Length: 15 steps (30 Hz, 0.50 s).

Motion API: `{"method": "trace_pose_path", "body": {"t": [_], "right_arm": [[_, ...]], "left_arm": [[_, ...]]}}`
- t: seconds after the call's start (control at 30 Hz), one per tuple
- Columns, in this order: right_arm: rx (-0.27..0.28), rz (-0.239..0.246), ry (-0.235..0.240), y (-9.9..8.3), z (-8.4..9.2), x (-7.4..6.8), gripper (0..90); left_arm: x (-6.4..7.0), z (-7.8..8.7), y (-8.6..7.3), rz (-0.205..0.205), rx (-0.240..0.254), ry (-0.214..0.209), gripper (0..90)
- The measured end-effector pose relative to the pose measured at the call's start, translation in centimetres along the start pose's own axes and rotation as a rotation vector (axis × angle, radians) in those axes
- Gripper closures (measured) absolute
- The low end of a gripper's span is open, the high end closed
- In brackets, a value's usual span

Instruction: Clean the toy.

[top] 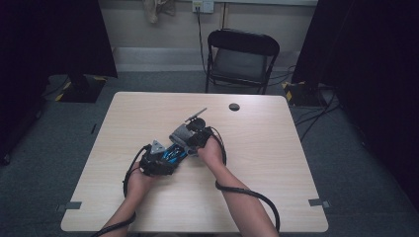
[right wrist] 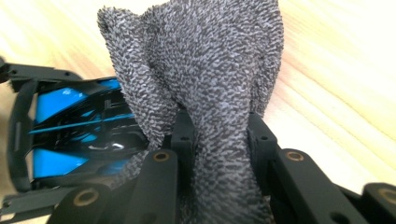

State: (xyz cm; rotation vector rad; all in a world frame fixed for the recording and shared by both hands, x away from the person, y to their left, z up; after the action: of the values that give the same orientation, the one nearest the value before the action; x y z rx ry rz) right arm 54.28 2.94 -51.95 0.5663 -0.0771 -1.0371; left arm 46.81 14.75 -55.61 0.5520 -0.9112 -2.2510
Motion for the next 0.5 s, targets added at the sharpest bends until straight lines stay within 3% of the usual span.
{"method": "trace_pose_path", "body": {"t": [0.13, 0.5], "right_arm": [[-0.023, -0.016, -0.009, 0.4, -0.2, 0.5, 70.7], [0.020, -0.083, -0.039, 1.0, -0.9, 2.6, 70.7]], "left_arm": [[0.1, 0.0, 0.0, 0.006, 0.001, 0.000, 24.5], [0.1, 0.0, 0.0, 0.009, 0.003, -0.002, 24.5]]}}
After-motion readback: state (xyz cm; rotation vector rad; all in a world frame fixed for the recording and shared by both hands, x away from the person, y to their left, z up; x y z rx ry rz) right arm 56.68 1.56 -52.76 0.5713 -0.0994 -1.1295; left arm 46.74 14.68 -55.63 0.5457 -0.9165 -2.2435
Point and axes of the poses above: each handheld gripper's, and its own axes: z roughly backward along the jaws, y roughly out of its top, x roughly to its right, the point moved 8 cm from there along -z, roughly forward along the jaws, and after that the axes turned 11 degrees about -z, right-handed, at the moved point
